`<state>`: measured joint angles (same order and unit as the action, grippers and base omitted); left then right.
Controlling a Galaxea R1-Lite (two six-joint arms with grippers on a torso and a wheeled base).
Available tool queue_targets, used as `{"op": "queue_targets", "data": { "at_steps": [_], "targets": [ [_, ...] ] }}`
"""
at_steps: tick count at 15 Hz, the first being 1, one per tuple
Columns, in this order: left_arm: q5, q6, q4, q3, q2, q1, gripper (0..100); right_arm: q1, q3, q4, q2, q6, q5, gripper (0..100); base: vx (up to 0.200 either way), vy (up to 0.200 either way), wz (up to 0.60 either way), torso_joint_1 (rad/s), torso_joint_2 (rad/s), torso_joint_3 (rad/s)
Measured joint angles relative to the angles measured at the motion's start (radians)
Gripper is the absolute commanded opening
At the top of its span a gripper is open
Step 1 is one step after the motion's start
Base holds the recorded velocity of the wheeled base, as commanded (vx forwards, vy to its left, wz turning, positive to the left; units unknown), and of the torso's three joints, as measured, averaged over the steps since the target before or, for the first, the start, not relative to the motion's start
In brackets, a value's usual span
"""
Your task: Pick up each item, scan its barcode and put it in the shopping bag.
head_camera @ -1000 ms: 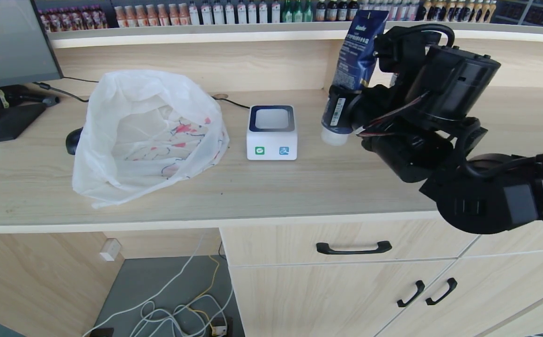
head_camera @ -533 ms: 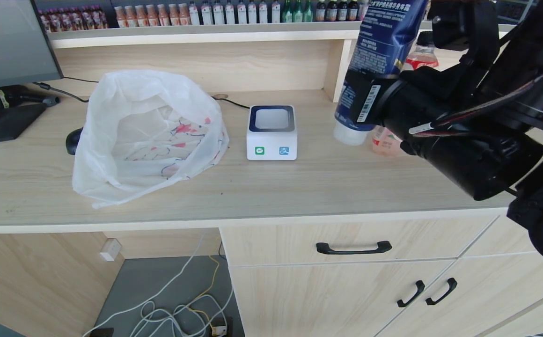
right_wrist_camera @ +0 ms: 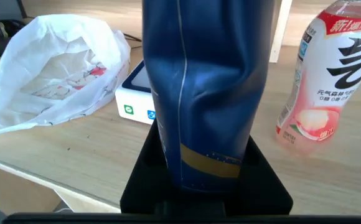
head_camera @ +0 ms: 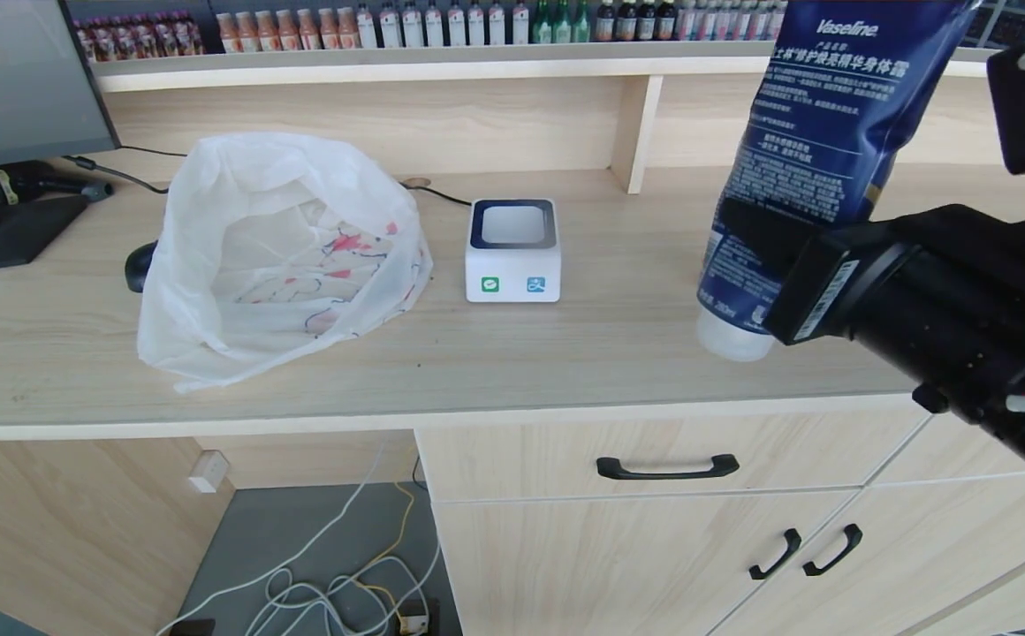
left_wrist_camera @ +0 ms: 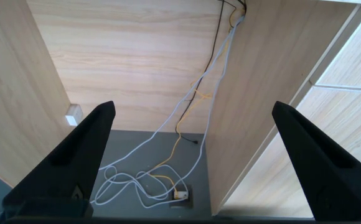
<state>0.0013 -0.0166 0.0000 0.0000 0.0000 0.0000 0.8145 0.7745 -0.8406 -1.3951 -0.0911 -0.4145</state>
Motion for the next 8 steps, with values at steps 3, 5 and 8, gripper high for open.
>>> {"op": "queue_targets", "data": {
  "at_steps": [3, 5, 8],
  "targets": [
    [0.000, 0.000, 0.000, 0.000, 0.000, 0.000, 100, 0.011, -0.081, -0.001, 0.081, 0.005, 0.002, 0, 0.000, 0.000, 0.00, 0.000, 0.00, 0.000],
    [0.000, 0.000, 0.000, 0.000, 0.000, 0.000, 100, 0.015, -0.108, -0.001, 0.115, 0.010, 0.005, 0, 0.000, 0.000, 0.00, 0.000, 0.00, 0.000],
    [0.000, 0.000, 0.000, 0.000, 0.000, 0.000, 100, 0.063, -0.126, -0.001, 0.138, 0.111, 0.006, 0, 0.000, 0.000, 0.00, 0.000, 0.00, 0.000]
  ]
}}
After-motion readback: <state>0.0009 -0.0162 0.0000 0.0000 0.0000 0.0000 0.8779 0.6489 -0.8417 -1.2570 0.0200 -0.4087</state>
